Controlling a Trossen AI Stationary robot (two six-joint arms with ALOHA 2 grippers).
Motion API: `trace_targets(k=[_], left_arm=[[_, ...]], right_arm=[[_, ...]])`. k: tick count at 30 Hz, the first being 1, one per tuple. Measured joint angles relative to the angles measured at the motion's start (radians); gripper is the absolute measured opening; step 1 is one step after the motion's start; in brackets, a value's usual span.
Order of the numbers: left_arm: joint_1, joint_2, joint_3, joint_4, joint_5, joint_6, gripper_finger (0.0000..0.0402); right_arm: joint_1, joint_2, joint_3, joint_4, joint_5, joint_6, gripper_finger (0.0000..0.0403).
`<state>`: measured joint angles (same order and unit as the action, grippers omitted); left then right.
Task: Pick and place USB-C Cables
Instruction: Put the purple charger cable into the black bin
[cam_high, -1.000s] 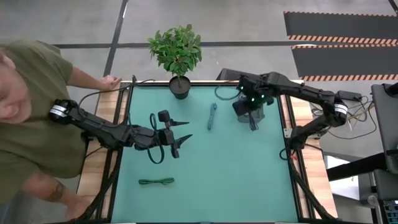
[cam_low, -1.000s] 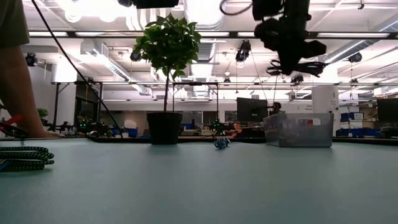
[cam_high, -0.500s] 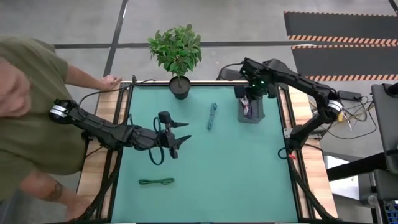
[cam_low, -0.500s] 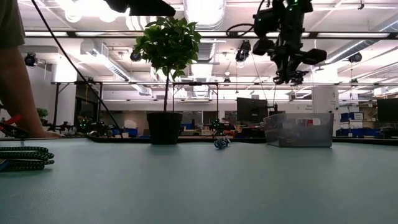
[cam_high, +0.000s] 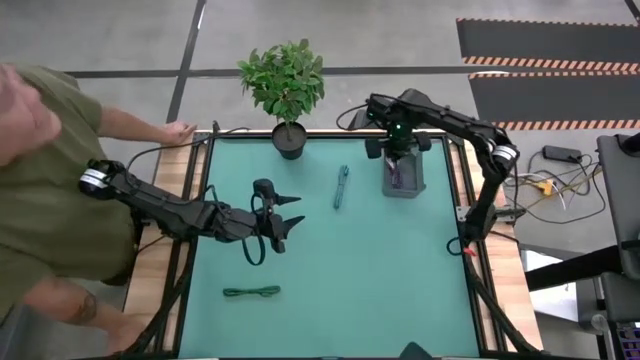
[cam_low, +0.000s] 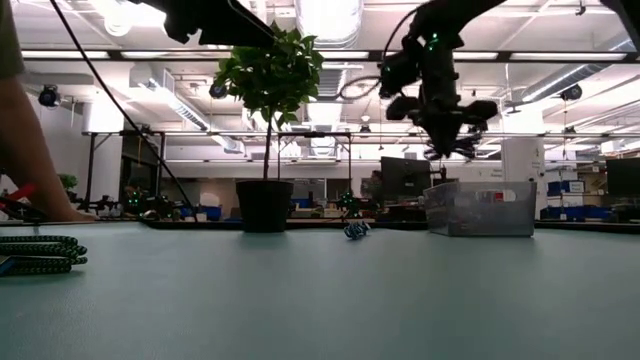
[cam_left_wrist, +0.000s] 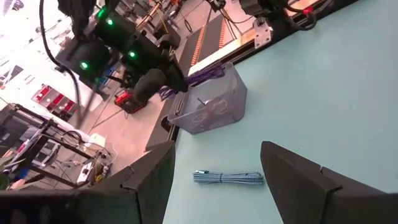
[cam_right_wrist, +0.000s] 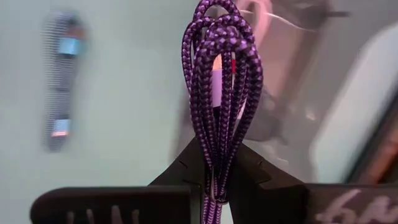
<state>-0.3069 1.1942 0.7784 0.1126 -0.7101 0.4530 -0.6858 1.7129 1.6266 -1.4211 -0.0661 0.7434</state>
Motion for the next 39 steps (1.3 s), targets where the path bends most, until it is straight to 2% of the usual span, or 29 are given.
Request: trace_targets(k=[11,25,39], left_arm=[[0.000,0.000,0.000,-0.002,-0.003,0.000,0.0221],[0.000,0.000,0.000,-0.001,-0.003,0.000,0.0221],[0.000,0.000,0.000,0.006,-0.003,-0.001,0.0221]], right_arm=[[-0.123,0.057,-0.012,-0.051,0.076,-0.025,0.0022],[-0.124,0.103,-0.012,-0.003,0.095,0.037,0.0020],[-0.133,0.146,-0.013,-0.005,0.112,0.004,0.0022]])
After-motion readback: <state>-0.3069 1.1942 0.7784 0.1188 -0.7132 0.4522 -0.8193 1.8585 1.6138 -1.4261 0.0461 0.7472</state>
